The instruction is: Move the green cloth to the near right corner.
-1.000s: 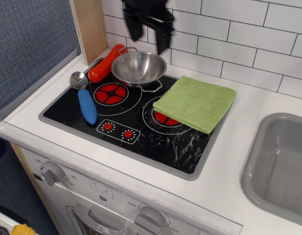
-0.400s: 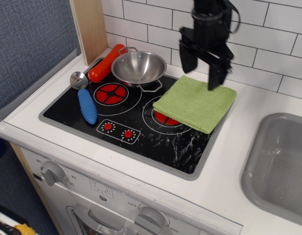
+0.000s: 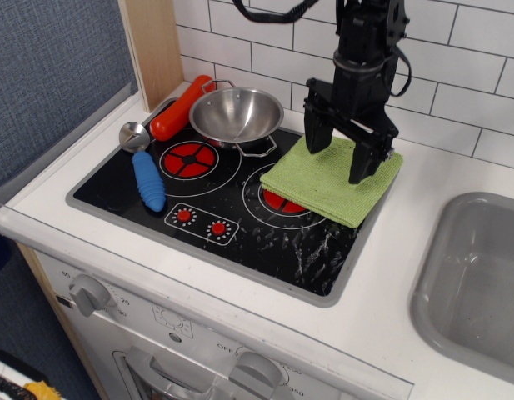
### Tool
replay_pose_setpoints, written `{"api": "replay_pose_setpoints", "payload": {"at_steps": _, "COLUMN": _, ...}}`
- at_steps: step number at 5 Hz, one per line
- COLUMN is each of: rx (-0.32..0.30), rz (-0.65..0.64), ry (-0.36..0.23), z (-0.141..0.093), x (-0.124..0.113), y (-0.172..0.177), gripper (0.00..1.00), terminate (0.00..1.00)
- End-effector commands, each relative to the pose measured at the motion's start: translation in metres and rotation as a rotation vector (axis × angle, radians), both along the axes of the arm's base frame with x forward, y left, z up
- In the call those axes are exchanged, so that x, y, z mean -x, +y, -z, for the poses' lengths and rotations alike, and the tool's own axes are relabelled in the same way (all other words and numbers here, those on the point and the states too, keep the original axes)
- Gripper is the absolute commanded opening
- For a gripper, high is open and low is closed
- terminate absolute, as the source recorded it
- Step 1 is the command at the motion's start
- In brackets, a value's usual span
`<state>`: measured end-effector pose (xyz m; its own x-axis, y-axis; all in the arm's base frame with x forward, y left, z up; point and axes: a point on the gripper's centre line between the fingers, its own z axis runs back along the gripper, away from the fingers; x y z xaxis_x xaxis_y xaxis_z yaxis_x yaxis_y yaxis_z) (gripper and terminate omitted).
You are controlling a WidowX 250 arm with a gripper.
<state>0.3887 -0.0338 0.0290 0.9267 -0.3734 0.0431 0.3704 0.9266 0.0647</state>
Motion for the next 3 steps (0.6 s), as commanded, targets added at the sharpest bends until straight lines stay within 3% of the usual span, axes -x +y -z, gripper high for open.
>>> {"api": "replay_pose_setpoints", "payload": {"at_steps": 1, "rx": 0.058, "rz": -0.115, "ry": 0.001, "z": 0.010, "x": 0.001, "y": 0.013, "gripper": 1.00, "terminate": 0.00}}
{"api": "replay_pose_setpoints", "payload": {"at_steps": 3, "rx": 0.043, "rz": -0.037, "ry": 0.029, "z": 0.010, "x": 0.014, "y": -0.003, "gripper": 1.00, "terminate": 0.00}}
